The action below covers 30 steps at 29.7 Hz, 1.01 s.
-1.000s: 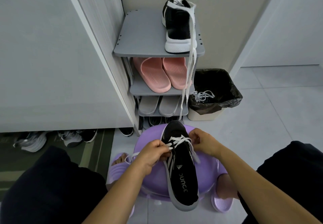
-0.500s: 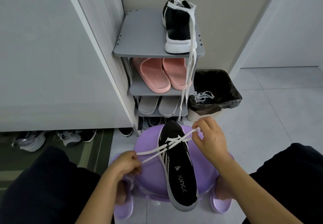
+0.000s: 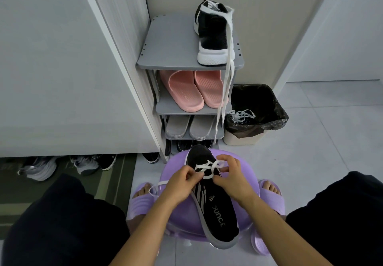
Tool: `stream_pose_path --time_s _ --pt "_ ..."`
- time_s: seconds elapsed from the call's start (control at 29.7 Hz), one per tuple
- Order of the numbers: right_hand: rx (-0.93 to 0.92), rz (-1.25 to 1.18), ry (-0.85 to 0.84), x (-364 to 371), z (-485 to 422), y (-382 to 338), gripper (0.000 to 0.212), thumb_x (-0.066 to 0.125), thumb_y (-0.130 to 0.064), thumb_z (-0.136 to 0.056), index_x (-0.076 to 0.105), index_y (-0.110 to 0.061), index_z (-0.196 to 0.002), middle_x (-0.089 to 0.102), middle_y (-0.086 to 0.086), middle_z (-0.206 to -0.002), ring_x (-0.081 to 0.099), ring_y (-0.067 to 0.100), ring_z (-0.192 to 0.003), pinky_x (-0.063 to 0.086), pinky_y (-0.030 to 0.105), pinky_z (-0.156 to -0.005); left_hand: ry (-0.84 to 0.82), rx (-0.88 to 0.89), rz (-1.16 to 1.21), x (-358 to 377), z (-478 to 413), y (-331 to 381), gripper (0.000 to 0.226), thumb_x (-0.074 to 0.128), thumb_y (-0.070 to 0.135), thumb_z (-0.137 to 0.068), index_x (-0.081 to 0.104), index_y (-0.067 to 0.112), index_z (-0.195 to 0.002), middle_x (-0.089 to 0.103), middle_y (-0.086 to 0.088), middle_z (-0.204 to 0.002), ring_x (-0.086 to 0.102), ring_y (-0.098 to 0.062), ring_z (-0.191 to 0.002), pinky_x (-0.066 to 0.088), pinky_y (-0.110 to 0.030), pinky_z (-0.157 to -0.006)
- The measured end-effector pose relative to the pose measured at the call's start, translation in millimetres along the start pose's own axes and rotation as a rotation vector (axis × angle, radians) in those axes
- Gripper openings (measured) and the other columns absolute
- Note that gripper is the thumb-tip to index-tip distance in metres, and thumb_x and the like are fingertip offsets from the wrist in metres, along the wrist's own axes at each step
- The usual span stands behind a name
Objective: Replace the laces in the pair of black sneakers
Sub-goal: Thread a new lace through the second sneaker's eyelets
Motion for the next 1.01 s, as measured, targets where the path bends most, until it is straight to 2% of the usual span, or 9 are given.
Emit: stream_pose_path --time_s 0.07,0.2,0.34,0.47,0.61,0.74,0.88,0.94,1.01 --pt "0.042 -0.047 0.059 -1.7 2.1 1.5 0.048 0.06 0.0 -0.08 0.045 -0.017 -0.122 0.033 -0.001 -0.118 0.049 0.016 -0.102 0.046 0.03 -0.09 -0.029 -0.049 0.027 8.2 -6.3 1.7 0.021 0.06 0.033 -0.089 0.049 0.018 -0.079 0.049 0.005 -0.072 0.044 -0.01 -0.067 0.035 -0.021 -0.061" --pt "0.037 -0.141 0.257 -8.5 9.2 10.9 0.047 0.056 0.004 -0.079 0.045 -0.018 -0.12 0.038 0.006 -0.124 0.057 0.015 -0.095 0.048 0.034 -0.092 -0.042 -0.17 0.397 14.8 -13.5 0.0 0.017 0.06 0.013 -0.089 0.053 0.014 -0.073 0.057 0.0 -0.071 0.051 -0.012 -0.068 0.043 -0.024 -0.07" --pt "0.043 -0.162 0.31 -19.3 12.0 16.8 0.049 0.056 0.002 -0.08 0.042 -0.02 -0.121 0.039 0.004 -0.127 0.056 0.0 -0.089 0.045 0.015 -0.076 -0.029 -0.219 0.672 -1.0 -11.1 0.5 0.028 0.043 -0.008 -0.088 0.046 0.008 -0.066 0.064 -0.003 -0.055 0.062 -0.014 -0.054 0.046 -0.028 -0.067" --pt "0.046 -0.146 0.309 -23.6 12.1 17.5 0.047 0.057 0.001 -0.08 0.044 -0.02 -0.12 0.037 0.0 -0.124 0.055 0.006 -0.091 0.043 0.011 -0.073 0.144 -0.344 0.503 -51.0 -8.3 -36.5 0.023 0.046 -0.008 -0.085 0.049 0.009 -0.068 0.064 -0.002 -0.049 0.061 -0.008 -0.043 0.04 -0.025 -0.061" --pt "0.055 -0.127 0.281 -17.3 10.4 15.8 0.041 0.056 0.0 -0.081 0.049 -0.015 -0.118 0.041 -0.001 -0.12 0.056 0.014 -0.093 0.044 0.016 -0.077 -0.105 -0.268 0.328 -46.5 -4.1 -42.7 0.016 0.059 -0.005 -0.082 0.053 0.01 -0.078 0.067 0.001 -0.063 0.062 -0.009 -0.06 0.037 -0.025 -0.064" --pt "0.055 -0.08 0.241 -16.0 7.1 13.8 0.033 0.058 -0.001 -0.081 0.057 -0.013 -0.112 0.048 0.0 -0.114 0.055 0.013 -0.088 0.043 0.01 -0.067 -0.18 -0.177 0.276 -11.5 -14.4 -26.8 0.017 0.062 0.032 -0.087 0.059 0.015 -0.09 0.064 0.002 -0.082 0.057 -0.011 -0.079 0.043 -0.023 -0.081" --pt "0.057 -0.082 0.227 -17.1 7.1 14.0 0.034 0.057 0.0 -0.081 0.057 -0.014 -0.113 0.046 0.0 -0.114 0.056 0.019 -0.095 0.044 0.016 -0.078 -0.089 -0.228 0.203 6.6 -23.9 -17.6 0.03 0.05 0.036 -0.094 0.059 0.015 -0.074 0.06 0.002 -0.068 0.052 -0.011 -0.062 0.043 -0.023 -0.064" --pt "0.052 -0.077 0.221 -16.2 6.0 13.7 0.033 0.057 0.001 -0.081 0.057 -0.018 -0.107 0.044 0.0 -0.114 0.056 0.021 -0.095 0.045 0.023 -0.084 0.039 -0.315 0.372 15.6 -26.6 -16.4 0.029 0.057 0.029 -0.092 0.057 0.014 -0.068 0.057 0.0 -0.063 0.046 -0.011 -0.052 0.034 -0.021 -0.049" --pt "0.05 -0.064 0.208 -15.1 5.3 12.8 0.032 0.057 0.001 -0.081 0.058 -0.018 -0.106 0.044 0.001 -0.114 0.057 0.023 -0.094 0.046 0.026 -0.086 0.151 -0.427 0.72 23.5 -30.7 -15.2 0.024 0.063 0.02 -0.088 0.058 0.011 -0.066 0.055 -0.003 -0.059 0.044 -0.012 -0.045 0.034 -0.019 -0.044"
Point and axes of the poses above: each hand's wrist, its own z-axis away from the middle knuckle, its own x-axis out of the palm, y = z × x, the point moved 1 cm from there along -z, towards the middle knuckle
